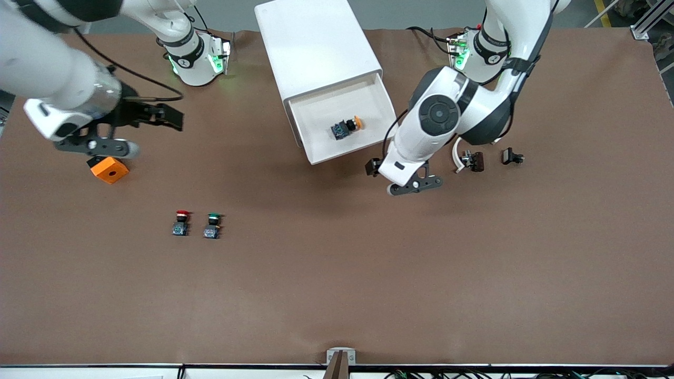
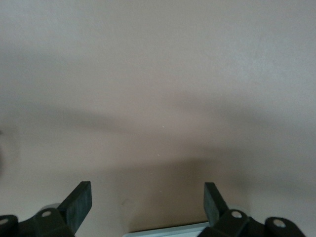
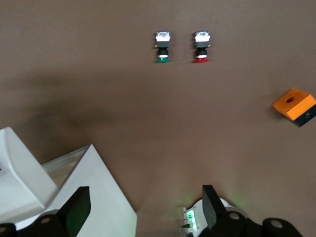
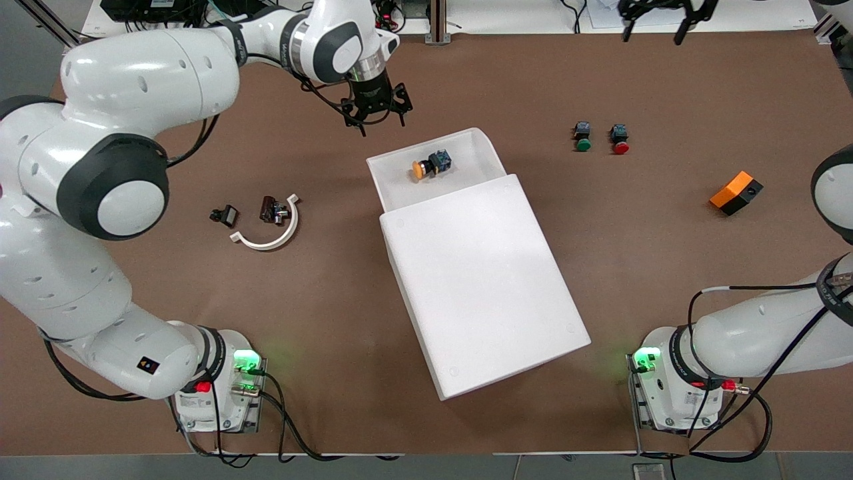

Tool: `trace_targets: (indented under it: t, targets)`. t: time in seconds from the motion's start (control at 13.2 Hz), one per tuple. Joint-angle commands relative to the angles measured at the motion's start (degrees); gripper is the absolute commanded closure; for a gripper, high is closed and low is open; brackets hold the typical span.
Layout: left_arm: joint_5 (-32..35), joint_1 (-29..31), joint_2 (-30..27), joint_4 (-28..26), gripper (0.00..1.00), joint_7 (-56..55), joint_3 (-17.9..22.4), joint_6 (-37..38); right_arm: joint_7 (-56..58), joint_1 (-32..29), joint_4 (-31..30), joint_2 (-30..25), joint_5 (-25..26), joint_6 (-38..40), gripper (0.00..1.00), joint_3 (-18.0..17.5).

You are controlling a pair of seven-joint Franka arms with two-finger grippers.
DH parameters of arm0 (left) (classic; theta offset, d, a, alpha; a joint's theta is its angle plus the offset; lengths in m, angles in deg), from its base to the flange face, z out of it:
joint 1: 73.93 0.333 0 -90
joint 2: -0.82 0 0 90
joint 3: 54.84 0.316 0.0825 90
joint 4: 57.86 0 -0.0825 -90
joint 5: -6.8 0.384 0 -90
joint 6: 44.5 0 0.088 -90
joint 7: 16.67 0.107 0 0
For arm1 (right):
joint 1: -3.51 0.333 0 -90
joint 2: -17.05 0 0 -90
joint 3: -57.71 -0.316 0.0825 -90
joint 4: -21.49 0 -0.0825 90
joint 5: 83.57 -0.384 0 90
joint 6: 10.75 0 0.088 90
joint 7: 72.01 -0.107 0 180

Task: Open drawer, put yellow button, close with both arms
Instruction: 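Push the drawer closed into the cabinet with the left gripper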

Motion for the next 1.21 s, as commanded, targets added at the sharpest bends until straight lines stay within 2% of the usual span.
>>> trace_targets:
  t: [0.0, 0.23, 0.38, 0.61, 0.83, 1.14]
  targets:
    - [0.70, -2.84, 0.63, 1.30, 0.00, -5.64, -0.40, 1.22, 10.32, -7.18, -2.61, -1.76, 0.47, -1.39, 0.00, -1.01]
    - [0.70, -6.53, 0.63, 1.30, 0.00, -10.31, -0.49, 2.45, 15.36, -10.35, -4.19, -2.28, 3.19, -4.29, 0.00, -1.01]
    - [0.52, -8.12, 0.71, 1.30, 0.00, -10.94, -0.57, 4.64, 17.02, -12.55, -5.95, -3.42, 3.28, -5.96, 0.00, -1.01]
    - [-4.56, -8.21, 0.71, 1.21, 0.00, -11.02, -2.24, 6.58, 17.65, -13.00, -9.99, -6.93, 3.54, -8.95, 0.00, -0.92]
    - [-7.55, -8.21, 0.71, 1.12, 0.00, -11.55, -4.87, 10.01, 16.77, -12.82, -10.09, -8.25, 4.34, -8.96, 0.00, -1.10]
    - [-11.07, -8.21, 0.71, 1.12, 0.00, -16.11, -8.30, 10.10, 12.20, -12.30, -10.17, -10.01, 4.43, -8.25, 0.00, -1.54]
